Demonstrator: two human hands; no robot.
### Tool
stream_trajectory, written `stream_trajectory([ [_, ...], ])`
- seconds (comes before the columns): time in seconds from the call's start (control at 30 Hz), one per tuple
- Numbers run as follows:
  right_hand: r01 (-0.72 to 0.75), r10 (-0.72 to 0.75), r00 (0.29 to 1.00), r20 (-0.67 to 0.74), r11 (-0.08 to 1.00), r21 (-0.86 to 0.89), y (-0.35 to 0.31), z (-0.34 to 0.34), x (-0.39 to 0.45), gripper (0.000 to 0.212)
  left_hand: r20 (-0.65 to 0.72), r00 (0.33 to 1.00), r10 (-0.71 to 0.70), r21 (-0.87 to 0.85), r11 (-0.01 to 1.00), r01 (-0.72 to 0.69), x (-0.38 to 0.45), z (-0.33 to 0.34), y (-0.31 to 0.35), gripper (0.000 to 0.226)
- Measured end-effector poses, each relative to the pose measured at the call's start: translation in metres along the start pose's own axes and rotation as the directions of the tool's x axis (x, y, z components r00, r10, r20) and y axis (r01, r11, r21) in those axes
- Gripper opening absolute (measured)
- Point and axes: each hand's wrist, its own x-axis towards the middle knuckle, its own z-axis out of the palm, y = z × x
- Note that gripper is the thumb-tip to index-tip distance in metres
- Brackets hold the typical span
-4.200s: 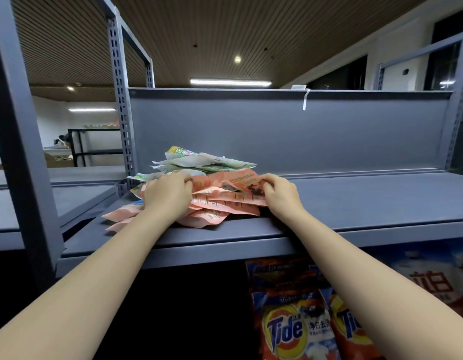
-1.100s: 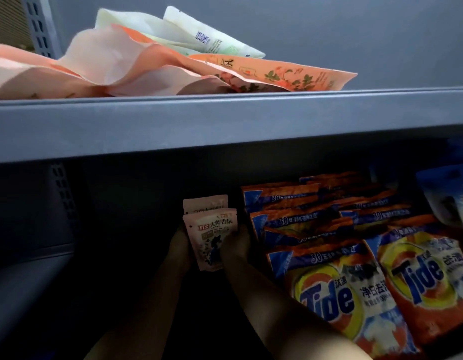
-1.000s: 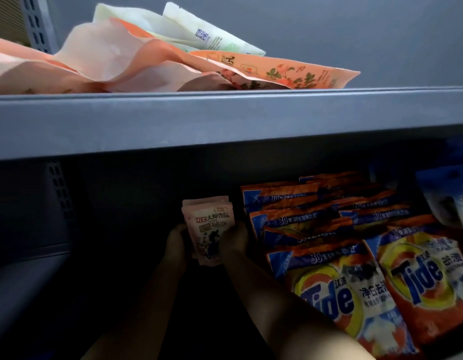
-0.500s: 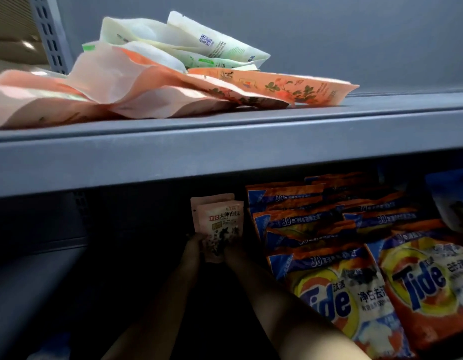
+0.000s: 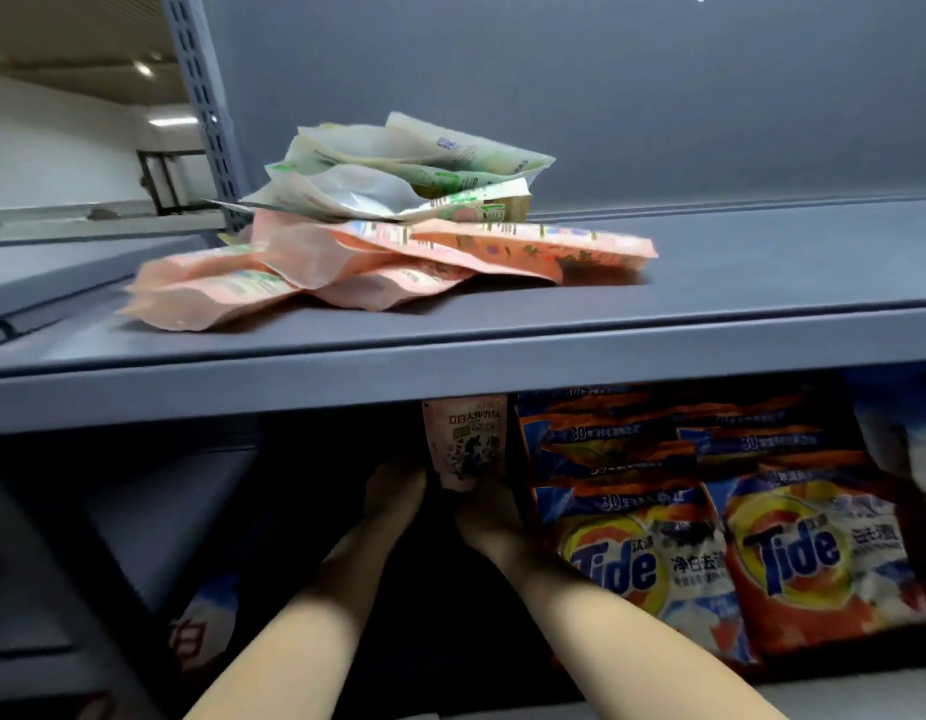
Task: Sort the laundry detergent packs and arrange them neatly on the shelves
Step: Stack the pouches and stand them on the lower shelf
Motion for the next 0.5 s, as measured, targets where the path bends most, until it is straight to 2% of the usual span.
stream_trajectory([
  [0.07,0.025,-0.021,0.998,0.051,0.996,-0.085,-0.008,-0.014,-0.015,0.046,-0.038,0.999,0.039,0.099,0.994,-0.035,-0.019,-0.015,0.003,0.039],
  [0.2,0.17,-0.154,0.984,0.09,0.963,-0.21,-0.037,-0.053,-0.052,0.042,-0.054,0.998,0.02,0.141,0.99,-0.013,-0.069,-0.048,0.016,0.034],
  [0.3,0.248,-0.207,0.967,0.149,0.895,-0.372,-0.061,-0.086,-0.083,0.038,-0.037,0.999,0.038,0.245,0.969,-0.028,-0.104,-0.073,0.03,0.037],
  [0.4,0.329,-0.298,0.944,0.139,0.855,-0.402,-0.076,-0.119,-0.115,0.033,-0.073,0.992,0.101,0.157,0.984,-0.089,-0.142,-0.099,0.046,0.032],
  [0.5,0.466,-0.48,0.875,0.064,0.799,-0.379,-0.089,-0.149,-0.151,0.028,-0.141,0.968,0.209,0.112,0.975,-0.194,-0.181,-0.13,0.065,0.021],
])
